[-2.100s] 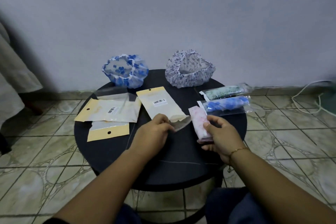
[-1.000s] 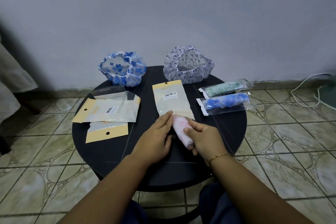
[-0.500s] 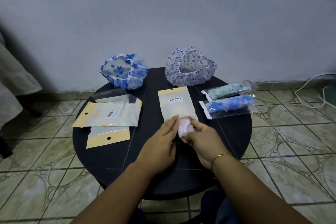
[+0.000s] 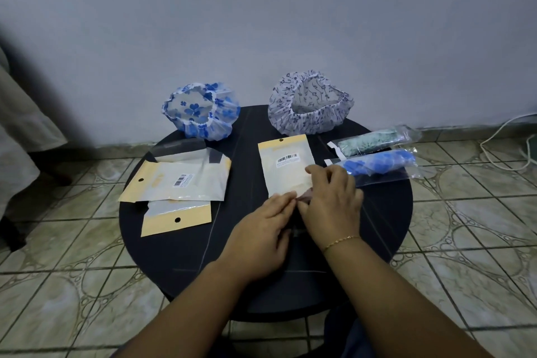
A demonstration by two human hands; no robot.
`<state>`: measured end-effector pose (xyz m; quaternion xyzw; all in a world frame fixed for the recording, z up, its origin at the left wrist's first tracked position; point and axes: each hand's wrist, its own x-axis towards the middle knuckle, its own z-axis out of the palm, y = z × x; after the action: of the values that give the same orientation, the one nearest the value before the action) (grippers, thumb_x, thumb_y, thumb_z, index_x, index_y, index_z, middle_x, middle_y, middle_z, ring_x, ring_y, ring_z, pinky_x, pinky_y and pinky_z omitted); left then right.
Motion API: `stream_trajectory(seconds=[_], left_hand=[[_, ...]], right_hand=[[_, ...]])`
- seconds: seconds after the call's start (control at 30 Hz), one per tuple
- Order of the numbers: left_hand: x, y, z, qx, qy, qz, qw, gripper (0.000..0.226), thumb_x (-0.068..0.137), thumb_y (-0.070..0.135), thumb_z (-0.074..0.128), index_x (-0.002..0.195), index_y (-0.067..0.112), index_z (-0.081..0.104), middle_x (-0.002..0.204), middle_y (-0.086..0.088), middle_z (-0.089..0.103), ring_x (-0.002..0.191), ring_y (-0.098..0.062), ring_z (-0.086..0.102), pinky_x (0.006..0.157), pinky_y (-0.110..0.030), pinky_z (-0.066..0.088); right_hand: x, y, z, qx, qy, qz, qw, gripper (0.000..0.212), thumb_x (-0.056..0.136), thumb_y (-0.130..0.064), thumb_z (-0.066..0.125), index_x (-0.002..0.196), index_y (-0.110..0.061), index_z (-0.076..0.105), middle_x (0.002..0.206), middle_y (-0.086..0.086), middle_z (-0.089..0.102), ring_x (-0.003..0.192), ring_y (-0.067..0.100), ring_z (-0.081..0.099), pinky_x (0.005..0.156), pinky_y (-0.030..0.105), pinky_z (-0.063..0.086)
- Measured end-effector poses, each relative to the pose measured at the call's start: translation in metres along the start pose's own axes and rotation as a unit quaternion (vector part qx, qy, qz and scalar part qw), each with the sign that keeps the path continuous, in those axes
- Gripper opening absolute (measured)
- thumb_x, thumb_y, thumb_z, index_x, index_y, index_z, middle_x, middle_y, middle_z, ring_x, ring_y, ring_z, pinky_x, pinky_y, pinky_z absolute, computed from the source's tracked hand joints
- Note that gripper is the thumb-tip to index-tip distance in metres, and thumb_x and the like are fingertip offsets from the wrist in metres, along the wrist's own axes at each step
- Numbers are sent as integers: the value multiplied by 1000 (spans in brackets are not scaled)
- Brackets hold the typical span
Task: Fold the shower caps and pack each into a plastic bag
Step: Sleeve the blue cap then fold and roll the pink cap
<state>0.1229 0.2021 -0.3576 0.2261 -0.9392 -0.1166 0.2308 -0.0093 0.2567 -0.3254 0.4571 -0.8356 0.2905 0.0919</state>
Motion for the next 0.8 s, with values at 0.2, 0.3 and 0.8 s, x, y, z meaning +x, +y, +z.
stream_trajectory(seconds=[0.2, 0.3, 0.8], left_hand=[[1, -4, -4, -7, -25, 15, 1000, 57, 86, 36, 32, 139, 19, 46, 147, 14, 37, 136, -9, 35, 110, -25, 32], [2, -5, -9, -4, -38, 6, 999, 53, 88, 36, 41, 139, 23, 45, 146, 18, 37, 134, -3, 36, 108, -23, 35], [26, 29, -13, -155, 9, -145, 977, 35, 94, 46, 43, 127, 36, 43, 112, 16, 55, 83, -1, 54, 78, -19, 40]], right_hand=[[21, 12, 0, -64, -59, 6, 996, 58, 81, -26, 61, 134, -27, 36, 133, 7, 38, 120, 26, 39, 92, 38, 31], [30, 16, 1, -62, -126, 20, 990, 64, 81, -32, 61, 137, -32, 31, 127, 8, 49, 116, 29, 48, 91, 39, 37], [51, 37, -48, 230, -254, 124, 931, 55, 81, -5, 64, 132, -14, 47, 111, 7, 63, 99, 18, 58, 89, 25, 45]])
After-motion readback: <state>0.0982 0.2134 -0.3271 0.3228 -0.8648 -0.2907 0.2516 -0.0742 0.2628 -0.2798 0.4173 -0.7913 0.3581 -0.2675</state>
